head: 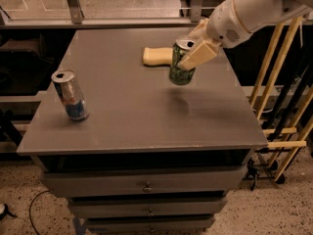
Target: Move green can near sponge
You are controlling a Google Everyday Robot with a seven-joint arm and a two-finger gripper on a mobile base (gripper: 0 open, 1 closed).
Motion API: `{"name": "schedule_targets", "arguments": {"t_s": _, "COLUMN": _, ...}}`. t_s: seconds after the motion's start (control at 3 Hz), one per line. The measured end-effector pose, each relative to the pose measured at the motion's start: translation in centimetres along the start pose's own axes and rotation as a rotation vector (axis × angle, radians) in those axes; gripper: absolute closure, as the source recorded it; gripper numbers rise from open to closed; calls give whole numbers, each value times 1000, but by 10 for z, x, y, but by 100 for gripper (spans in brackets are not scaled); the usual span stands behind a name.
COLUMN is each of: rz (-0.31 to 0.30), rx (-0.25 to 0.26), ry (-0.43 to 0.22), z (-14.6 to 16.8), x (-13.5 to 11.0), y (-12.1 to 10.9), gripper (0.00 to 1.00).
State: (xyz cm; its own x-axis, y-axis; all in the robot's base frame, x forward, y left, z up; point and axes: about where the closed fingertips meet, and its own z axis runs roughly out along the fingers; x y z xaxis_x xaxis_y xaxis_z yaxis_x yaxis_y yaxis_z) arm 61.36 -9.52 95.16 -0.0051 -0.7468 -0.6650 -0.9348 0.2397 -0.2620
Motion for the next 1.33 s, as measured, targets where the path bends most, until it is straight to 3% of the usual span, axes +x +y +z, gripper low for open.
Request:
{"name": "schedule_targets", "arguments": {"t_s": 0.67, "rz": -37, "rx": 19, "ry": 27, "z": 39, "x": -12, "y": -50, "gripper": 100}}
{"name": "schedule_targets", "arguments": {"t_s": 1.33, "rz": -26, "rx": 14, "ry": 62, "z": 63, "x": -3, "y": -70, "gripper": 100}}
